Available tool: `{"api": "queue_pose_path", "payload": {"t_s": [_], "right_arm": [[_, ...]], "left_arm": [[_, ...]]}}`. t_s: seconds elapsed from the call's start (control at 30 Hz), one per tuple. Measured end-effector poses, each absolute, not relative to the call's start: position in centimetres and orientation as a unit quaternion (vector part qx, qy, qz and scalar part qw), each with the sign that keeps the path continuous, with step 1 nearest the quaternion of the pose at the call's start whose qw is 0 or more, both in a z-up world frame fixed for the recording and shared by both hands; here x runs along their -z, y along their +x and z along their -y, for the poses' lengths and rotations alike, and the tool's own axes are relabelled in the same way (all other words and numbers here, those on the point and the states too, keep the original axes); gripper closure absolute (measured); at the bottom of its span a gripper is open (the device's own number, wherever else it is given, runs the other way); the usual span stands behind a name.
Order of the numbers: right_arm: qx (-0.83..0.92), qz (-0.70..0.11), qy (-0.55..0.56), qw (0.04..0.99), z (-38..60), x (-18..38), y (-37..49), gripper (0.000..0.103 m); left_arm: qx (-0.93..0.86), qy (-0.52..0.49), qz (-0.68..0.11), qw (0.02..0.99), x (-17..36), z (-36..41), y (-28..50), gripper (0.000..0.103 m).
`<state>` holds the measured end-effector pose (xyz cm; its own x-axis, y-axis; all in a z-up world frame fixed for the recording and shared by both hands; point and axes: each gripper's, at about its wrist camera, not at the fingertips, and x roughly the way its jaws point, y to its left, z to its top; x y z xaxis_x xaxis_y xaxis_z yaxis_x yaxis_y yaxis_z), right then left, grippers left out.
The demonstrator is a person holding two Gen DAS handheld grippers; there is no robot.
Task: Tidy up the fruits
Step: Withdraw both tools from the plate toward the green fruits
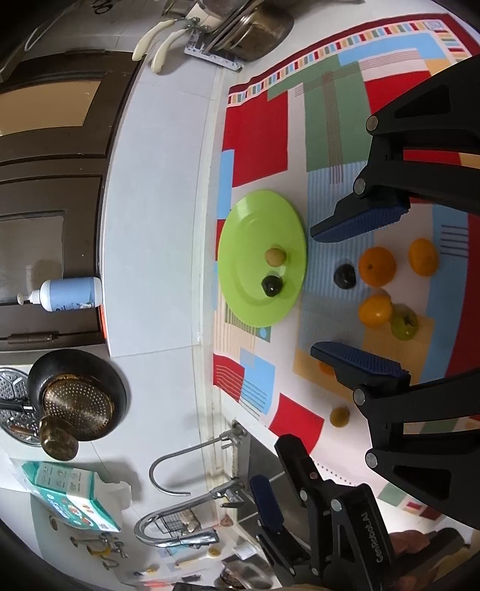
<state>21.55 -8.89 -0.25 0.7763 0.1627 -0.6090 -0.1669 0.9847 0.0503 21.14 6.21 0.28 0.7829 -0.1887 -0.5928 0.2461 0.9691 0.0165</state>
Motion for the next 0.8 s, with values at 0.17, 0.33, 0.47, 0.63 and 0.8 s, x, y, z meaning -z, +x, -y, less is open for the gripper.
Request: {"api": "queue_pose_path", "payload": {"t_s": [0.17,0.33,0.47,0.63,0.8], "right_arm": [[-0.089,-0.319,-0.018,0.943,7.8,0.7,20.3,0.046],[-0.087,-0.325,-0.03,0.941,7.0,1.7,19.6,0.046],[-0.087,-0.339,-0.032,0.936,6.9,2.7,19.5,0.046],[-0.091,-0.361,-0.029,0.927,6.6,4.2,19.5,0.046],[-0.096,-0.379,-0.028,0.92,6.4,5.7,19.6,0.046]], "left_arm": [[0.115,0.048,-0.311,0.942,0.7,-6.9,20.2,0.031],[0.117,0.055,-0.321,0.938,2.1,-7.0,19.7,0.031],[0.121,0.054,-0.334,0.933,3.4,-7.1,19.6,0.031],[0.122,0.062,-0.346,0.928,5.1,-6.9,19.5,0.031],[0.126,0.071,-0.36,0.922,6.7,-6.7,19.6,0.032]]}}
